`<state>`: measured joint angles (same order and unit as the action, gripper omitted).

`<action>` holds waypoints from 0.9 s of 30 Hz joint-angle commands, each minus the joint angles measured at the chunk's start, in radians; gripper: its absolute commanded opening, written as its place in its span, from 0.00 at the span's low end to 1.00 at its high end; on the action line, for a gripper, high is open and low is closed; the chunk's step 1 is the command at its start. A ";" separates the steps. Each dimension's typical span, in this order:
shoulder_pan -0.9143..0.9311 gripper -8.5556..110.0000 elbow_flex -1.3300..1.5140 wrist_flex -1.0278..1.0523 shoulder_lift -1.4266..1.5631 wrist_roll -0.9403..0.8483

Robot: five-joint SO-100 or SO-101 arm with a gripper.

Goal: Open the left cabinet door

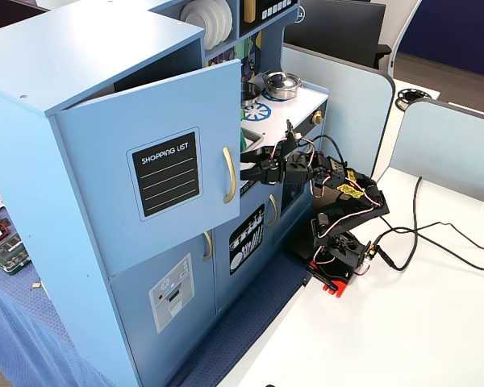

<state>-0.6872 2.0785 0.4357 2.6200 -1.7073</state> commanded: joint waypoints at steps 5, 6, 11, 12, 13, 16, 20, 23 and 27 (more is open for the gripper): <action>-0.244 0.18 -0.049 -0.078 -0.011 -0.106; -0.272 0.18 -0.049 -0.080 -0.009 -0.114; -0.428 0.17 -0.054 -0.118 -0.006 -0.135; -0.456 0.17 -0.049 -0.126 -0.005 -0.143; -0.476 0.17 -0.044 -0.133 -0.003 -0.146; -0.512 0.17 -0.032 -0.155 -0.002 -0.147; -0.540 0.16 -0.020 -0.163 0.006 -0.169; -0.453 0.16 0.006 -0.158 0.026 -0.155; -0.202 0.14 0.052 -0.061 0.078 -0.052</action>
<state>-1.0815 2.1246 0.3252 2.6446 -1.8285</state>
